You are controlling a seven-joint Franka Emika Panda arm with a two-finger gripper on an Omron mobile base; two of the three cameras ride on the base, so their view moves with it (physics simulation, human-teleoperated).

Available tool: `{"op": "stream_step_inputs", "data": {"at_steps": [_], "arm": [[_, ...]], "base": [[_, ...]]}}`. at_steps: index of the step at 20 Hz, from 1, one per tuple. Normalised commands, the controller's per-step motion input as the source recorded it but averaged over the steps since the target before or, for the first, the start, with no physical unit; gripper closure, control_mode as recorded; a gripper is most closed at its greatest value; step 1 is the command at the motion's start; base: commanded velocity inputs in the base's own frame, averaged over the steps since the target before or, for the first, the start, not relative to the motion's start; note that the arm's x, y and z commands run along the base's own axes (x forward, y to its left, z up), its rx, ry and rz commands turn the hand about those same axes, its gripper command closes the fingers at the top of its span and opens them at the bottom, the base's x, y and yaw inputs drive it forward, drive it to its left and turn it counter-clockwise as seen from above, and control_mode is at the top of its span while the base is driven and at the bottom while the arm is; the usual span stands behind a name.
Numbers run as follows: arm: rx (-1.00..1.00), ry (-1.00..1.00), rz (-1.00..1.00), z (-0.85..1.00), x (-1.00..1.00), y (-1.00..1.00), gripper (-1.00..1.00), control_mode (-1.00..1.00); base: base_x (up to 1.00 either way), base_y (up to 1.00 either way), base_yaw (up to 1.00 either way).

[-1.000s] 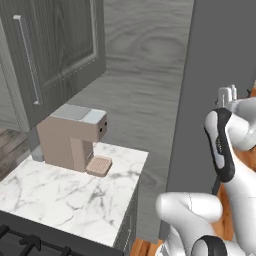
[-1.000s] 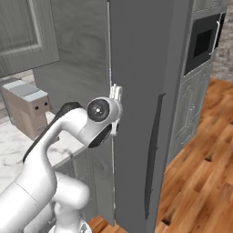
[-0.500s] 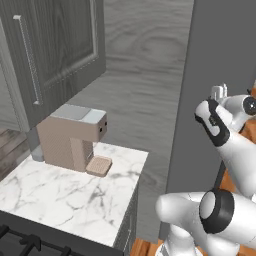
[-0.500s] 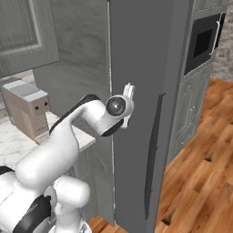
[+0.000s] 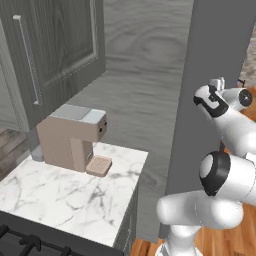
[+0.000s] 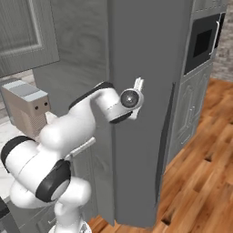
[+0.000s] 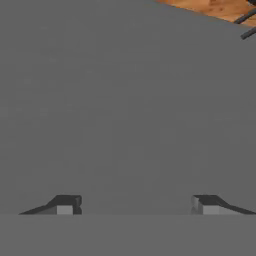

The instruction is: The ice cube tray has been filled with water. Take the tray and place it in the freezer to make ice. Close the freezer door after placing the tray.

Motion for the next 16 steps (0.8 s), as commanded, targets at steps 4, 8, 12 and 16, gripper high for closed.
{"op": "stream_step_inputs", "data": {"at_steps": [4,8,12,16], "arm": [[0.01,0.0,0.15,-0.24,0.68,-0.02,-1.0,-1.0],[0.01,0.0,0.27,-0.24,0.52,0.0,-1.0,-1.0],[0.04,0.0,0.4,-0.25,0.38,0.12,-1.0,-1.0],[0.01,0.0,0.42,-0.27,0.28,0.26,-1.0,-1.0]], "base": [[0.0,0.0,0.0],[0.0,0.0,0.0],[0.0,0.0,0.0],[0.0,0.0,0.0]]}}
